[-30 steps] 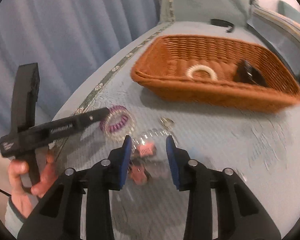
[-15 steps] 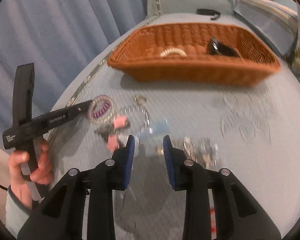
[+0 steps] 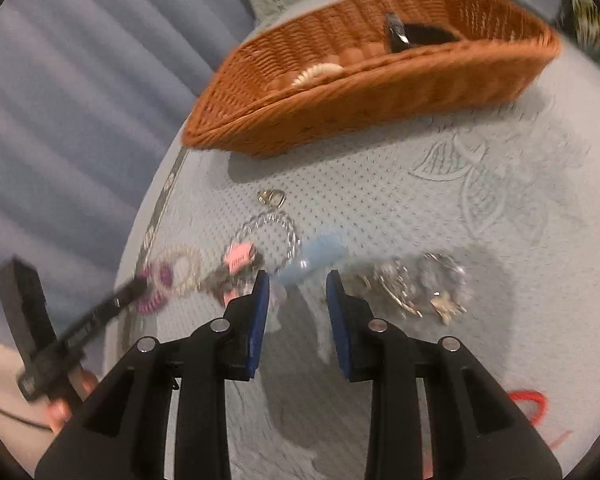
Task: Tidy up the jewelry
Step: 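Grasp the purple coil hair tie with the left tool while the right tool grasps the blue hair clip, then carry the hair tie and clip to the basket and release both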
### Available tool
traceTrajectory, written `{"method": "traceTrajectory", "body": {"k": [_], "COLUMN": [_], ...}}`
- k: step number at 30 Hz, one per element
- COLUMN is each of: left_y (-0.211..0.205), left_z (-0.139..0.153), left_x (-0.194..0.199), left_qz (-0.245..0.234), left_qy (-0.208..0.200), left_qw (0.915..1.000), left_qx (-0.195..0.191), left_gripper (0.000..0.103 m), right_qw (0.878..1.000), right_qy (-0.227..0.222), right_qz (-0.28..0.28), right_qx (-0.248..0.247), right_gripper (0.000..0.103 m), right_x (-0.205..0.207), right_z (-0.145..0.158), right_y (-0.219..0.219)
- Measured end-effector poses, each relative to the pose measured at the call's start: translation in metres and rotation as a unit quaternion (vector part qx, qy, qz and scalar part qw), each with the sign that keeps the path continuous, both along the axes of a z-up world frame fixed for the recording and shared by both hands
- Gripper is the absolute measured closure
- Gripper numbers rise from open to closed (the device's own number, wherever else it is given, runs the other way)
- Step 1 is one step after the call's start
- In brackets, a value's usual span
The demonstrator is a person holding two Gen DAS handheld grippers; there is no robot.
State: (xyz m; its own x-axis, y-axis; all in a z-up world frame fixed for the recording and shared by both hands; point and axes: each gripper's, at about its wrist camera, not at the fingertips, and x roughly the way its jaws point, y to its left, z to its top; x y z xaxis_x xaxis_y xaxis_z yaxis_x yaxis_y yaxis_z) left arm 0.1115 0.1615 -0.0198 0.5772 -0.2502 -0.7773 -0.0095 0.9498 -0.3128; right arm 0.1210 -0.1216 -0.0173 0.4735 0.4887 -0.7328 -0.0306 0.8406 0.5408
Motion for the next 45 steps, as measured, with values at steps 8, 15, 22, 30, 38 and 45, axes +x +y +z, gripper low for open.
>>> {"method": "traceTrajectory", "body": {"k": [8, 15, 22, 30, 38, 45], "left_y": [0.003, 0.013, 0.007, -0.001, -0.002, -0.005], "left_z": [0.013, 0.02, 0.033, 0.034, 0.033, 0.034], "left_x": [-0.004, -0.007, -0.015, -0.016, -0.014, -0.015], "left_qz": [0.003, 0.009, -0.003, -0.011, -0.011, -0.016], "left_qy": [-0.02, -0.037, -0.072, -0.074, -0.074, -0.079], "left_qw": [0.9993, 0.9991, 0.9974, 0.9971, 0.9971, 0.9966], "left_qx": [0.032, 0.019, 0.012, 0.013, 0.015, 0.018], "left_gripper": [0.095, 0.094, 0.094, 0.095, 0.094, 0.094], "right_qw": [0.999, 0.993, 0.989, 0.987, 0.982, 0.973], "right_qy": [-0.023, -0.091, -0.121, -0.068, -0.079, -0.099], "right_qz": [-0.025, -0.02, 0.016, 0.074, 0.094, 0.084], "right_qx": [-0.043, -0.077, -0.084, -0.122, -0.143, -0.193], "right_gripper": [0.086, 0.096, 0.096, 0.096, 0.062, 0.06], "right_x": [0.009, -0.012, -0.047, -0.079, -0.095, -0.101], "right_z": [0.002, 0.031, 0.055, 0.024, 0.01, 0.006], "right_y": [0.021, 0.015, 0.007, 0.003, 0.008, 0.019]}}
